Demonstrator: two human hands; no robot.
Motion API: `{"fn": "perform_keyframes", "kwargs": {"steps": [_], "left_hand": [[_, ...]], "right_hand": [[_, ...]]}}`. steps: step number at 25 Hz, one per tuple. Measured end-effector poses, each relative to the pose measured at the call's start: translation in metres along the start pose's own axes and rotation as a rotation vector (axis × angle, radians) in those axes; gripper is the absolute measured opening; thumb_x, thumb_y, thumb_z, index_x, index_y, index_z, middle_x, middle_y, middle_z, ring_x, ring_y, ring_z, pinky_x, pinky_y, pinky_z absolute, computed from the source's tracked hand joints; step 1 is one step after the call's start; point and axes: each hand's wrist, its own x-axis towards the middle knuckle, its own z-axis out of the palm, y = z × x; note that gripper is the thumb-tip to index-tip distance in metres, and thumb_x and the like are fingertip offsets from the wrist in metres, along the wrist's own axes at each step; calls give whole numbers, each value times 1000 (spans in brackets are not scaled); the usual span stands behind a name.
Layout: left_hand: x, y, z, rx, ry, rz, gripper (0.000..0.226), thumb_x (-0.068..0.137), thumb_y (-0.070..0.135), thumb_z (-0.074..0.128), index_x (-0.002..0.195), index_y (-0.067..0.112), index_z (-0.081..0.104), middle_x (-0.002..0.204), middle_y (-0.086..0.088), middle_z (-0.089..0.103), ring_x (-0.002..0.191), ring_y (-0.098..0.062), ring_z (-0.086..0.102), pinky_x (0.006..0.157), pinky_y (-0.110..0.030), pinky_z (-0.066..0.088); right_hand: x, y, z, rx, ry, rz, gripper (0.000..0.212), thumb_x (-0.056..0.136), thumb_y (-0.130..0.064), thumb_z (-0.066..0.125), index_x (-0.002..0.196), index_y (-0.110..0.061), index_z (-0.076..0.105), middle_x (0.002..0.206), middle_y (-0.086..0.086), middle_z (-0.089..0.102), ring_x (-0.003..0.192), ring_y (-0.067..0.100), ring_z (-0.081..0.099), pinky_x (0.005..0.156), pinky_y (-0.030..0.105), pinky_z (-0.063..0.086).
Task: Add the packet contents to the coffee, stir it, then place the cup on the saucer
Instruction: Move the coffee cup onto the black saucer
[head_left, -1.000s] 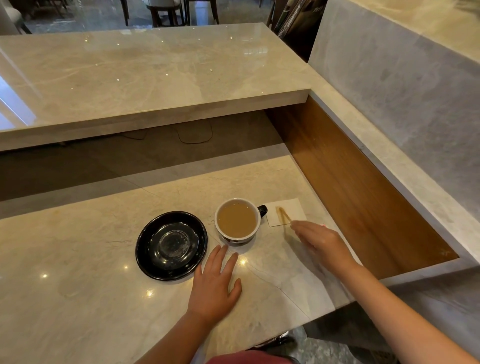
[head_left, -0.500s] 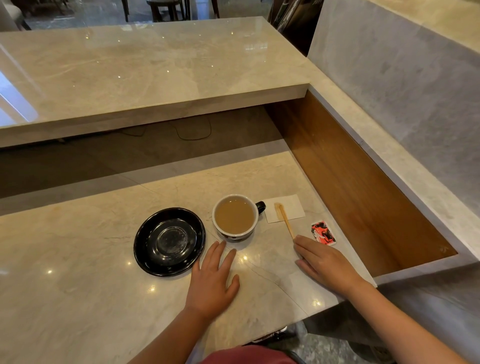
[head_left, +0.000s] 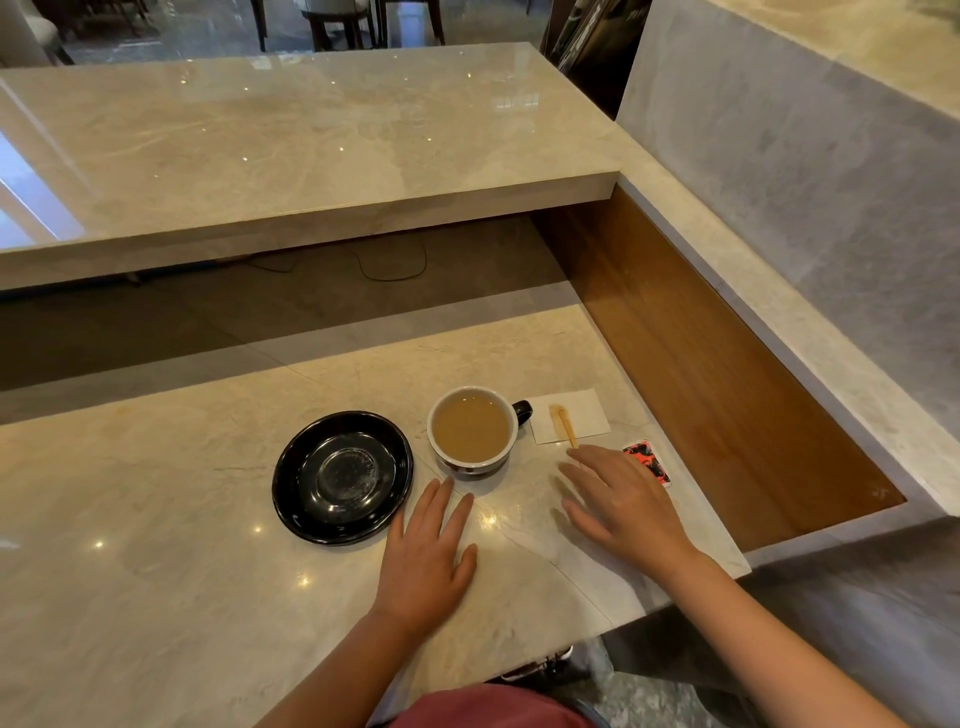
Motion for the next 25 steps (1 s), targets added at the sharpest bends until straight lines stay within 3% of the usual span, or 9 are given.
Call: {"fn": "perform_keyframes", "kwargs": {"steps": [3,7,10,19,25], "left_hand": [[-5,-4,0,20,-21,29,59,90,47,36,143,20,37,151,-9,29,139,-23,20,107,-50,24],[-25,-16,-5,-1,-13,86,59,93,49,38,146,24,32,153,-6,24,140,-20,13,110,-38,7],[-42,-29,-13,-30,-4,135,60,94,49,41,147,25,29,154,-4,19,141,-18,8,111,-32,2],[-75,-57,-22,-52,-30,149,63,93,49,44,149,25,26,155,-5,18,141,-20,11,110,-37,11],[-79,-60,-21,-59,-38,143,64,94,50,43,149,25,24,155,-5,16,141,-20,9,110,-39,12]], "right_hand": [[34,-30,-7,-5,17,-11,53,79,-45,57,126,-21,54,131,10,57,119,27,53,96,42,44],[84,-63,-10,42,-274,89,84,73,-55,64,142,-33,21,156,8,16,143,28,14,113,50,19],[113,-75,-2,14,-455,97,95,70,-56,67,144,-36,10,158,6,2,144,29,2,114,55,14],[155,-82,2,-165,-759,40,116,58,-40,82,144,-33,4,152,11,17,135,34,24,98,48,40],[156,-78,-1,-171,-728,7,111,50,-51,81,139,-32,18,137,12,33,122,32,35,88,44,46]]}}
